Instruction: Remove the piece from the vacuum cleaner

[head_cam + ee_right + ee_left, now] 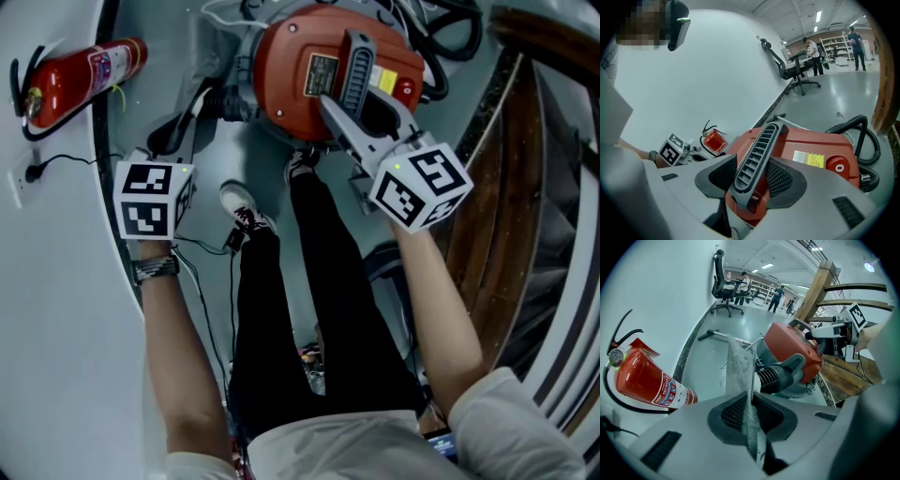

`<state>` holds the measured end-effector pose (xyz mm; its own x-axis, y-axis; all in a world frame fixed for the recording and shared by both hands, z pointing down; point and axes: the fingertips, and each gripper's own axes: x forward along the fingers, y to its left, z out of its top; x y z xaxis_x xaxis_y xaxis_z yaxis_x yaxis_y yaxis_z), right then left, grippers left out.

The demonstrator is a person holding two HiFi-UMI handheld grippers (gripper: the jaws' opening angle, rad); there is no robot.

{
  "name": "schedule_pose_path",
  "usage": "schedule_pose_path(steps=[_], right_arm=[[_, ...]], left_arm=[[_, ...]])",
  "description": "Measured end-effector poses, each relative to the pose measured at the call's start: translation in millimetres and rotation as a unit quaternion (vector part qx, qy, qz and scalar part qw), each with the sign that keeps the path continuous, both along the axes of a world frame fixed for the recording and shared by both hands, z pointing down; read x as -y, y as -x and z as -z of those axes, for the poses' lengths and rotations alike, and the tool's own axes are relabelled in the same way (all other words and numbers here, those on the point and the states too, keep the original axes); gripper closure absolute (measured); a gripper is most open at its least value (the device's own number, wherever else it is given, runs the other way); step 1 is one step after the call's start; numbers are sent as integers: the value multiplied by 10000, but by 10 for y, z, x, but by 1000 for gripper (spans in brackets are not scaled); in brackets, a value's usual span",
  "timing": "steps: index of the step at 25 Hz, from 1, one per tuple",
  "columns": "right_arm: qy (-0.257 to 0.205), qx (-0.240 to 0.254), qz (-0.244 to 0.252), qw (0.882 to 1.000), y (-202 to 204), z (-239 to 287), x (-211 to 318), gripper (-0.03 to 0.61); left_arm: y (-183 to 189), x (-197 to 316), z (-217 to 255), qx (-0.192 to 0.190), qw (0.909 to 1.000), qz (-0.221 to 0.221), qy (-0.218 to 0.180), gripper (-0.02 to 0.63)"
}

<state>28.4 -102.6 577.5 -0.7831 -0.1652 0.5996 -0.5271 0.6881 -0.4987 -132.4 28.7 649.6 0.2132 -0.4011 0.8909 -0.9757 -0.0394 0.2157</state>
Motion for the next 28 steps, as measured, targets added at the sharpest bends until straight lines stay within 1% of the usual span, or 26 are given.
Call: schedule_pose_path(steps=[5, 11, 22, 28], right_arm=[[1, 1, 2, 10000, -4, 4, 1, 383], [-7, 4, 0, 10000, -3, 6, 1, 383], [-8, -4, -5, 10000, -5, 6, 4, 383], [-18, 2, -12, 10000, -9, 5, 3, 383]], left_arm=[[-2, 6, 4, -66, 9999, 0, 81, 581], [25, 14, -14, -33, 10000, -23, 30, 581], [27, 21, -16, -20, 9998, -205, 13, 581], [38, 25, -22, 11, 9996, -248, 104, 580]])
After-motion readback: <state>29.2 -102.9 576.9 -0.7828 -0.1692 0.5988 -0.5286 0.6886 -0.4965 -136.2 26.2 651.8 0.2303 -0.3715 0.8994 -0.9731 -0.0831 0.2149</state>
